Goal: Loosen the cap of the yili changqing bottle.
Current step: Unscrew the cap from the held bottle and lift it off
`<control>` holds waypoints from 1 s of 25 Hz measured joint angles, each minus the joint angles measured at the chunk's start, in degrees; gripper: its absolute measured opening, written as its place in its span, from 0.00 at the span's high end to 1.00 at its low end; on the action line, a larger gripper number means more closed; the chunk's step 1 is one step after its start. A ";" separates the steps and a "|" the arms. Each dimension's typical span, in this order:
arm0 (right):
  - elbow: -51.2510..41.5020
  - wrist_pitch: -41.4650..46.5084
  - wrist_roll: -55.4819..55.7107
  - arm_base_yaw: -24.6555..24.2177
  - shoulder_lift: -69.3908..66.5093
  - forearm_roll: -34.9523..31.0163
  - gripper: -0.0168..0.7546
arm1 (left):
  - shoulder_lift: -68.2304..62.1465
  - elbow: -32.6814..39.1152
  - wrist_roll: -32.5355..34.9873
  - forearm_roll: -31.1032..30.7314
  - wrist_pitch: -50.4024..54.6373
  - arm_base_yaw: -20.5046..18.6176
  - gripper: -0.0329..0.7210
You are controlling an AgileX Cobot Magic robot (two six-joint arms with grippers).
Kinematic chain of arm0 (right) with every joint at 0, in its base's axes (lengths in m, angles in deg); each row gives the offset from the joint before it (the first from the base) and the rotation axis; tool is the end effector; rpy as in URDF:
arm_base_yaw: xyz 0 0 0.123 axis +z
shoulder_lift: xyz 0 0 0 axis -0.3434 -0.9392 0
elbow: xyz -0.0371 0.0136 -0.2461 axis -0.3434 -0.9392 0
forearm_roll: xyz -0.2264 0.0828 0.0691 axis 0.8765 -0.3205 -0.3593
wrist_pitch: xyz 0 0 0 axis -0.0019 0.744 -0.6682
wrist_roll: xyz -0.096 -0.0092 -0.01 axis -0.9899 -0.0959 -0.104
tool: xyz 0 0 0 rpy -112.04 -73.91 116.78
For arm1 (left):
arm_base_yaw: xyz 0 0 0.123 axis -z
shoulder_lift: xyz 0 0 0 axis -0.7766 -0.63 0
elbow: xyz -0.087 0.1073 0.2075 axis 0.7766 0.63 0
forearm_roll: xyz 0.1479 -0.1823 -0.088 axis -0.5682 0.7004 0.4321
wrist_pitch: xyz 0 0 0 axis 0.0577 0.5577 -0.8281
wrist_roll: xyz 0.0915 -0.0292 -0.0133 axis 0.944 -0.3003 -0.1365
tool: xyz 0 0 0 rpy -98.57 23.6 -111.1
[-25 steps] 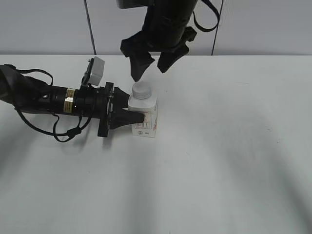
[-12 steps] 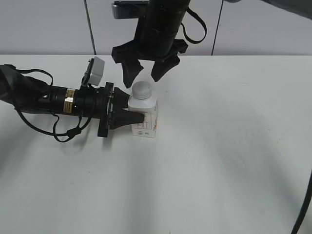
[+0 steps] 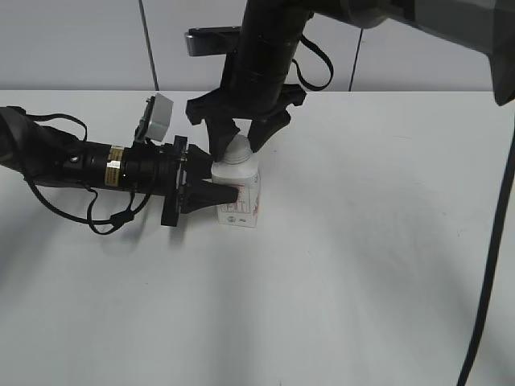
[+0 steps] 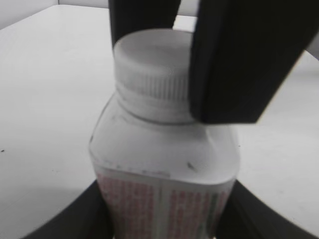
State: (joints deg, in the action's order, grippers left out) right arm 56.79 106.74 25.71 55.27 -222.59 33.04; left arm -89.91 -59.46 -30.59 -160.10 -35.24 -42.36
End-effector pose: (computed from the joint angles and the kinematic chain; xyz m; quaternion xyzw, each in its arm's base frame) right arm 0.3715 0.2865 0.1774 -0.2864 0.9451 0.1363 0.0792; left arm 0.3597 -0.1471 0.0380 0.5508 0.5862 -0.4386 0.4007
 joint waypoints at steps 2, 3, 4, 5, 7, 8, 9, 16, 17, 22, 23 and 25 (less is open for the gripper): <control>0.00 0.00 0.00 0.00 0.00 0.00 0.39 | 0.00 0.00 0.00 -0.02 0.00 0.00 0.50; 0.00 0.00 0.00 0.00 0.00 0.15 0.44 | 0.00 0.00 0.00 -0.02 0.00 0.00 0.50; 0.00 0.00 0.00 0.00 0.00 0.14 0.46 | 0.00 0.00 0.00 -0.02 0.00 0.00 0.50; 0.00 0.00 0.00 0.05 0.00 0.14 0.46 | 0.00 0.00 0.00 -0.02 0.00 0.00 0.50; 0.00 0.00 -0.08 0.05 0.00 0.14 0.46 | 0.00 0.00 -0.06 -0.02 0.00 0.00 0.50; 0.00 0.00 -0.48 0.05 0.00 0.14 0.46 | 0.00 0.00 -0.06 -0.07 0.00 0.00 0.50; 0.00 0.02 -1.58 0.05 0.00 0.14 0.46 | 0.00 0.00 -0.06 -0.14 0.00 0.00 0.50; 0.28 0.31 -30.27 0.05 0.00 -0.19 0.46 | 0.00 -0.04 -0.06 -1.18 -0.18 -0.12 0.51; 0.41 0.52 -36.39 0.05 0.00 -0.19 0.46 | 0.00 -0.04 -0.12 -1.18 -0.18 -0.12 0.51; 0.52 0.52 -56.72 0.05 0.00 -0.24 0.46 | 0.00 -0.04 -0.25 -1.23 -0.18 -0.12 0.51; 0.54 0.52 -59.95 0.05 0.00 -0.24 0.46 | 0.00 -0.04 -0.25 -1.23 -0.18 -0.12 0.51; 0.59 0.52 -63.19 0.05 0.00 -0.24 0.46 | 0.00 -0.04 -0.25 -1.23 -0.18 -0.12 0.51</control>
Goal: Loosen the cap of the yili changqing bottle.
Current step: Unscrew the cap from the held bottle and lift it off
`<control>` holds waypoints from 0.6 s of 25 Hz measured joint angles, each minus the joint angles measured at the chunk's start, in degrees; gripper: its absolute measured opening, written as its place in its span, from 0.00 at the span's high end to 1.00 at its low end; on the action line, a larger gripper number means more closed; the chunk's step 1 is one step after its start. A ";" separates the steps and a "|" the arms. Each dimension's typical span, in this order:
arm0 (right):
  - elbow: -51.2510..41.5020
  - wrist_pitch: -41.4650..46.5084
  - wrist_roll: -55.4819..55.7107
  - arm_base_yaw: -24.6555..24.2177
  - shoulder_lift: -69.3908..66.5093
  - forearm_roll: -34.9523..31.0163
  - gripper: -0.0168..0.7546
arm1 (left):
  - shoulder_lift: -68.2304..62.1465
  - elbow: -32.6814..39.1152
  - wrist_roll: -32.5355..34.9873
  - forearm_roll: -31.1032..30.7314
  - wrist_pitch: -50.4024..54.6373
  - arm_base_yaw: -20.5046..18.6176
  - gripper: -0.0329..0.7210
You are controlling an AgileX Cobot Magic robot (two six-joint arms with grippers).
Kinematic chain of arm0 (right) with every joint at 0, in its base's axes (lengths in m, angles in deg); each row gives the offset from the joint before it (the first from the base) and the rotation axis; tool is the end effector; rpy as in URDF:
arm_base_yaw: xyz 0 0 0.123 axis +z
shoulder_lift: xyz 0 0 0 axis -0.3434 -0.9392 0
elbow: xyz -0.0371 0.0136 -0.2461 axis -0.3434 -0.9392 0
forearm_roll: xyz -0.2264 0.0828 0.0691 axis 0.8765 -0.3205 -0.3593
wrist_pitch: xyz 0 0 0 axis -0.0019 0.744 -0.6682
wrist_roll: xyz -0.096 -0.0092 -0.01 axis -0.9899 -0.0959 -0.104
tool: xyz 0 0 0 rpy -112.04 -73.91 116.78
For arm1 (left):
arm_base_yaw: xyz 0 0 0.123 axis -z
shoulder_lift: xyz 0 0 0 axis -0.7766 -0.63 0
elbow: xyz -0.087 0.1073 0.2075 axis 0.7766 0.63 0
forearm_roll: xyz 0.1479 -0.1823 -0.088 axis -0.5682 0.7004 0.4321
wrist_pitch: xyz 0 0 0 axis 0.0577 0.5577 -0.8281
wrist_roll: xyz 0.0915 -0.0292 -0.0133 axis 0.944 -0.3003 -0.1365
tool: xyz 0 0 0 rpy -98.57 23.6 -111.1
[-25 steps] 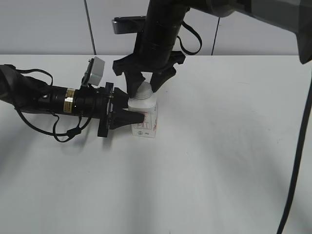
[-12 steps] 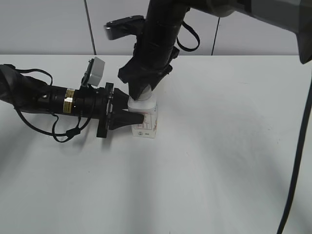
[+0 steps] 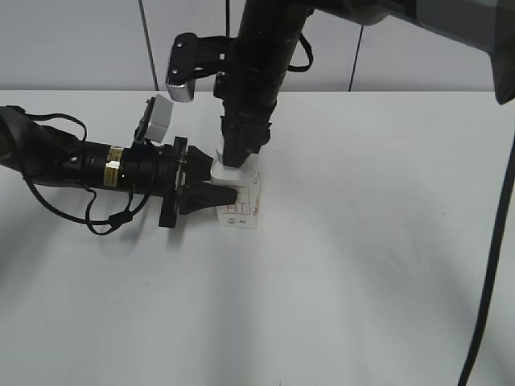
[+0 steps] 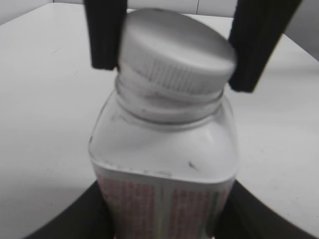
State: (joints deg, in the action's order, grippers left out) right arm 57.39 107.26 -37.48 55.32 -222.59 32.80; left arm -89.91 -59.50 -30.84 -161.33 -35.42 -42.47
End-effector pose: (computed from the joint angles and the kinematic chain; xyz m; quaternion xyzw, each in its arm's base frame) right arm 0.3712 0.2873 0.1802 -0.7395 0.6540 0.0766 0.1399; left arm 0.3584 -0.1461 0.0373 0.5570 0.5842 -0.4398 0.3939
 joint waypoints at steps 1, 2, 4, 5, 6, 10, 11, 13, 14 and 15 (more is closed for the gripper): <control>0.00 0.00 -0.81 0.00 0.00 0.00 0.47 | 0.00 0.00 0.00 0.00 0.00 0.00 0.51; 0.00 0.02 -1.23 0.00 0.00 0.00 0.47 | 0.00 0.00 0.00 0.00 0.00 0.00 0.51; 0.00 0.02 -1.68 0.00 0.00 0.00 0.47 | 0.00 0.00 0.00 0.00 0.00 0.00 0.51; 0.00 0.02 -1.72 0.00 0.00 0.00 0.47 | 0.00 0.00 0.00 0.00 0.00 0.00 0.51; 0.00 0.02 -1.86 0.00 0.07 0.00 0.47 | 0.00 0.00 0.00 0.00 0.00 0.00 0.51; -0.06 0.15 -2.09 0.00 0.75 0.00 0.47 | 0.00 0.00 0.00 -0.07 -0.04 0.00 0.51; -0.06 0.15 -2.09 0.00 1.19 0.07 0.47 | 0.00 0.00 0.00 -0.12 -0.06 0.00 0.51; 0.12 0.03 -2.09 0.00 2.19 0.26 0.47 | 0.00 0.00 0.00 -0.56 -0.22 0.00 0.51; 0.19 -0.03 -2.09 0.00 2.76 0.32 0.47 | 0.00 0.00 0.00 -0.77 -0.36 0.00 0.51; 0.23 -0.03 -2.04 0.00 3.31 0.32 0.47 | 0.00 0.00 0.00 -0.86 -0.40 0.00 0.51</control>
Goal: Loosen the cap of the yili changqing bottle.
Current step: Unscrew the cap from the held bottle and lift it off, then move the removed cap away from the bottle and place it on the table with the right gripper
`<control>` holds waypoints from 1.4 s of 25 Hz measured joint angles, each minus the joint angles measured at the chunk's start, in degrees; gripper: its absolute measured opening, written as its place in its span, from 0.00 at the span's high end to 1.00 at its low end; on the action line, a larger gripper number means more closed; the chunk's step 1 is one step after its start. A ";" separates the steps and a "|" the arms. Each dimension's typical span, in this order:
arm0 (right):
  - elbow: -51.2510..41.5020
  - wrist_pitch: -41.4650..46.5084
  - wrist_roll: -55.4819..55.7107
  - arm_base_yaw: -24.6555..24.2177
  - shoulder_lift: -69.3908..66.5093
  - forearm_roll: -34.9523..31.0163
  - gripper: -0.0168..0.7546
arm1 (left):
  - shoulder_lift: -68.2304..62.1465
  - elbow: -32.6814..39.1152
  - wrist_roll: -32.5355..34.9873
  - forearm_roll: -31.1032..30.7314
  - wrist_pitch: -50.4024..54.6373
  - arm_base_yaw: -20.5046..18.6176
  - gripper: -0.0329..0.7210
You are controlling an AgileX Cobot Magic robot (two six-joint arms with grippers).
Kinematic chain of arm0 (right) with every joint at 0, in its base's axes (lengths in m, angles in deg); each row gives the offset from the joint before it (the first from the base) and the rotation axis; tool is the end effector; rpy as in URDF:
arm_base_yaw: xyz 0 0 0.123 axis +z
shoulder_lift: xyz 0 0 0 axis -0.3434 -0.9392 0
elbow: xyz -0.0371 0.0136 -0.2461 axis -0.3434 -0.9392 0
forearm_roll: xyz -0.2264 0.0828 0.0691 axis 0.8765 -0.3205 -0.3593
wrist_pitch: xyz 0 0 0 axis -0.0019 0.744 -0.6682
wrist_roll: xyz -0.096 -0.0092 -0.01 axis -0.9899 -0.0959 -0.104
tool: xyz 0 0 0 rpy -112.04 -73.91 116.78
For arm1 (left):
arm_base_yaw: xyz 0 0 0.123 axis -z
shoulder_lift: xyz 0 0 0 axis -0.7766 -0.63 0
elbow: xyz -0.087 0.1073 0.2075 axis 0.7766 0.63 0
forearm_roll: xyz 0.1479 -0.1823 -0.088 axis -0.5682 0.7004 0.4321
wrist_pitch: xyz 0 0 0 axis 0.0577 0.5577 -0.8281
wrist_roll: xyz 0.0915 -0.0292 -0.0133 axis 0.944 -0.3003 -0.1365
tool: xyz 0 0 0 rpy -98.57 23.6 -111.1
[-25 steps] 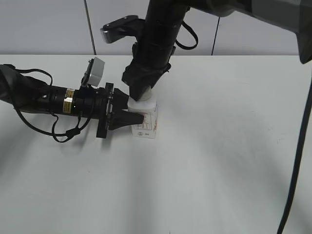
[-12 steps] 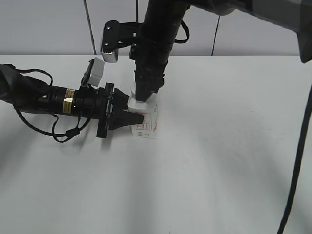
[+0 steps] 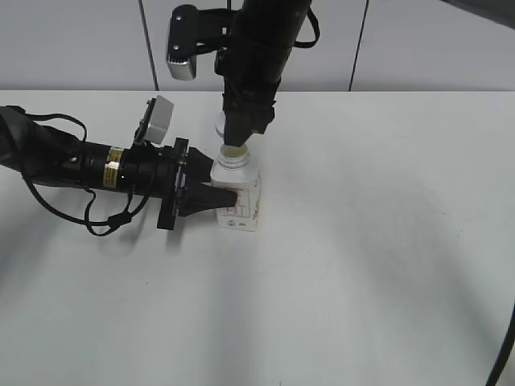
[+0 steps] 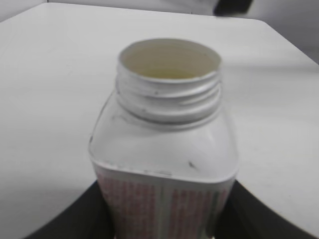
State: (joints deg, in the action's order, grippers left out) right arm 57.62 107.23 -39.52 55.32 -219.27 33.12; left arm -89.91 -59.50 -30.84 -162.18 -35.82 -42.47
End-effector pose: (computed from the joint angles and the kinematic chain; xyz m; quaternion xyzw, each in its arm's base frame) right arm 0.3684 0.2847 0.2083 -0.7506 0.6353 0.0638 0.1704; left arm 0.3569 -0.1460 0.0371 0.5621 0.5803 -0.4422 0.3895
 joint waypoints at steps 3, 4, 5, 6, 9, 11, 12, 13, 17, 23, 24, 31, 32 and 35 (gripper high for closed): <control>0.13 0.00 3.46 0.00 1.47 0.00 0.47 | 0.00 0.00 0.00 -0.19 -0.22 0.00 0.52; 0.13 0.00 7.41 0.00 1.90 0.10 0.47 | 0.00 0.00 0.00 -0.21 -0.22 0.00 0.52; 0.13 0.00 12.81 0.00 2.36 0.26 0.47 | 0.00 0.00 0.00 -0.26 -0.24 0.00 0.52; 0.13 0.00 18.14 0.00 2.75 0.72 0.47 | 0.00 0.00 0.00 -0.32 -0.24 0.00 0.52; 0.13 0.00 40.92 0.00 3.45 4.04 0.47 | 0.00 0.00 0.00 -0.43 -0.29 0.00 0.52; 0.13 0.00 52.73 -0.06 3.51 6.58 0.47 | 0.00 0.00 0.00 -0.47 -0.30 0.00 0.52; 0.13 0.00 57.49 -0.06 3.51 7.22 0.47 | 0.00 0.00 0.00 -0.47 -0.30 0.00 0.52; 0.13 0.00 60.35 -0.06 3.56 7.47 0.47 | 0.00 0.00 0.00 -0.47 -0.30 0.00 0.52; 0.13 0.00 67.48 -0.24 4.60 7.18 0.47 | 0.00 0.00 0.00 -0.50 -0.35 0.00 0.52; -5.80 -0.18 70.46 -4.43 10.25 7.25 0.47 | 0.00 0.00 0.00 -0.61 -0.35 0.00 0.52; -7.93 -0.18 70.46 -5.82 11.57 7.38 0.47 | 0.00 0.00 0.00 -0.63 -0.35 0.00 0.52; -26.66 -1.44 69.31 -16.10 19.93 8.29 0.47 | 0.00 0.00 0.00 -0.69 -0.42 0.00 0.52; -29.35 -2.91 69.18 -17.52 20.84 8.29 0.47 | 0.00 0.00 0.00 -0.74 -0.42 0.00 0.52; -38.23 -9.01 69.04 -20.89 22.50 7.92 0.47 | 0.00 0.00 0.00 -0.74 -0.42 0.00 0.52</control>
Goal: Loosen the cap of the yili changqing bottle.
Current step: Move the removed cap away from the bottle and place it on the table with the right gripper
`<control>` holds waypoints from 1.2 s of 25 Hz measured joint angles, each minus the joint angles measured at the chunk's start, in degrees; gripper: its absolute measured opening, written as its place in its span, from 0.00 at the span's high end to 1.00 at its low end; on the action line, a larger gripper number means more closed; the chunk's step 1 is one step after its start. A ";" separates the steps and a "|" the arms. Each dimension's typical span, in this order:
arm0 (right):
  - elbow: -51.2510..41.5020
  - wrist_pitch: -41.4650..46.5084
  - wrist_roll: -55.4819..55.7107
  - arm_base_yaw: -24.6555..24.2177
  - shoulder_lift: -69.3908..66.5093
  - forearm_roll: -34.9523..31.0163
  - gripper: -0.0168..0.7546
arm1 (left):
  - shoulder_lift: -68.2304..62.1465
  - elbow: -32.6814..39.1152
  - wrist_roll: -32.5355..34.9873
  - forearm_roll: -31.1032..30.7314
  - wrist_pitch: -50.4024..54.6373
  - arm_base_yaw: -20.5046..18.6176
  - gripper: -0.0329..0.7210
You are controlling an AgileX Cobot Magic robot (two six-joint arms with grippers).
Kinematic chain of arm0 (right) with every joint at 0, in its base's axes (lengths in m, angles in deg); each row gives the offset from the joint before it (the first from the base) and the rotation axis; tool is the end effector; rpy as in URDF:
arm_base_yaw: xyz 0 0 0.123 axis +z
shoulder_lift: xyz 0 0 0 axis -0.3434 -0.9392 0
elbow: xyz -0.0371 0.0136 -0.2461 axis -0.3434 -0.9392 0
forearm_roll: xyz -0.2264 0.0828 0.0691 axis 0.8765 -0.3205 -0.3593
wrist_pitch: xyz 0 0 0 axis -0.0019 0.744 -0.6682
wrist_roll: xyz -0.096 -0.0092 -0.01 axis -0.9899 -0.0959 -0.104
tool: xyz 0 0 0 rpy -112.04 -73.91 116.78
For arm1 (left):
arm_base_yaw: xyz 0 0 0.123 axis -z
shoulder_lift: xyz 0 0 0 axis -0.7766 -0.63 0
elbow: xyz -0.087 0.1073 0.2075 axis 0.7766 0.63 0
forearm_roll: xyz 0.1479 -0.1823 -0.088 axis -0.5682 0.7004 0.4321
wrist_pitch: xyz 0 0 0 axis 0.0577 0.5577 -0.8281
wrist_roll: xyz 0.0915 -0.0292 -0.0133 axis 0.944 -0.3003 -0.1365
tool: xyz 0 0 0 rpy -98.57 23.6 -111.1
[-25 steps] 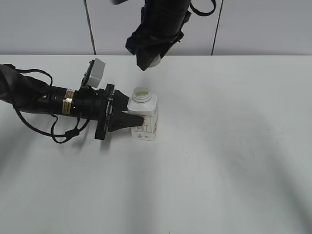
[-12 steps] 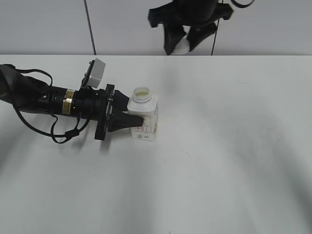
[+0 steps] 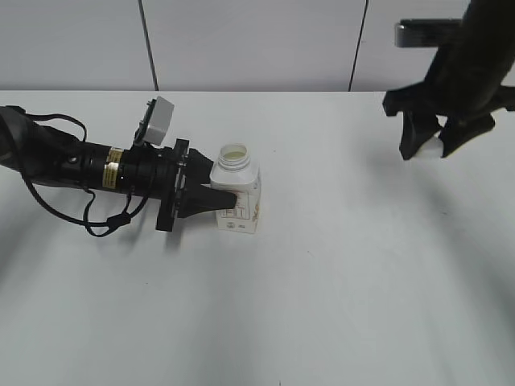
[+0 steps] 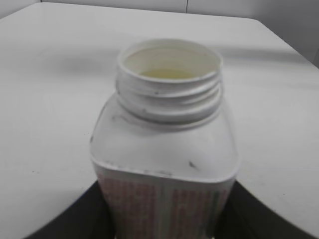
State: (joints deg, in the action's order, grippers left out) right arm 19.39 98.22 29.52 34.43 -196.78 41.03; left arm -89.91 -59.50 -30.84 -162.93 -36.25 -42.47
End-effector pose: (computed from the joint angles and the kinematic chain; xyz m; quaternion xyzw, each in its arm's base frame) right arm 0.3568 0.0985 0.1940 -0.0883 0.9914 0.0501 0.0828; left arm 0.3555 -0.1459 0.0369 0.5666 0.5764 -0.4450 0.3857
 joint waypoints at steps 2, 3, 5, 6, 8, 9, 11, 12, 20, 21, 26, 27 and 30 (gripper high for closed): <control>-4.71 -4.31 -0.06 -1.28 0.00 -0.12 0.47 | 0.00 0.00 0.00 -0.06 -0.12 0.00 0.52; -7.04 -7.02 -0.06 -1.54 -0.05 -0.12 0.47 | 0.00 0.00 0.00 -0.06 -0.12 0.00 0.52; -10.59 -12.04 -0.06 -1.66 -0.50 -0.40 0.47 | 0.00 0.00 0.00 -0.06 -0.12 0.00 0.52; -11.53 -14.56 -0.06 -1.66 -1.11 -0.65 0.47 | 0.00 0.00 0.00 -0.06 -0.12 0.00 0.52; -12.57 -18.43 -0.06 -1.66 -3.06 -1.17 0.47 | 0.00 0.00 0.00 -0.06 -0.12 0.00 0.52; -12.76 -20.11 -0.06 -1.66 -4.42 -1.30 0.47 | 0.00 0.00 0.00 -0.06 -0.12 0.00 0.52; -12.90 -22.64 -0.11 -1.66 -7.05 -1.46 0.47 | 0.00 0.00 0.00 -0.06 -0.12 0.00 0.52; -12.90 -23.81 -0.11 -1.66 -8.36 -1.48 0.47 | 0.00 0.00 0.00 -0.06 -0.13 0.00 0.52; -12.84 -28.66 -0.56 -1.66 -12.20 -2.31 0.44 | 0.00 0.00 0.00 -0.06 -0.17 0.00 0.52; -12.66 -28.35 -0.88 -1.66 -12.20 -2.70 0.39 | 0.00 0.00 0.00 -0.06 -0.17 0.00 0.52; -12.46 -28.15 -1.65 -1.66 -12.02 -4.56 0.17 | 0.00 0.00 -0.17 -0.13 -0.12 0.00 0.47; -12.46 -27.97 -1.65 -1.66 -11.70 -4.88 0.17 | 0.00 0.00 -0.50 -0.66 0.48 0.00 0.43; -12.46 -27.57 -1.65 -1.66 -9.65 -5.25 0.17 | -0.06 0.05 -2.22 -3.11 2.62 0.00 0.27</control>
State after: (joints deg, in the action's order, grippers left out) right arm 6.93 70.66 27.88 32.77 -206.42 35.79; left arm -89.98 -59.45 -33.06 -166.03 -33.63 -42.47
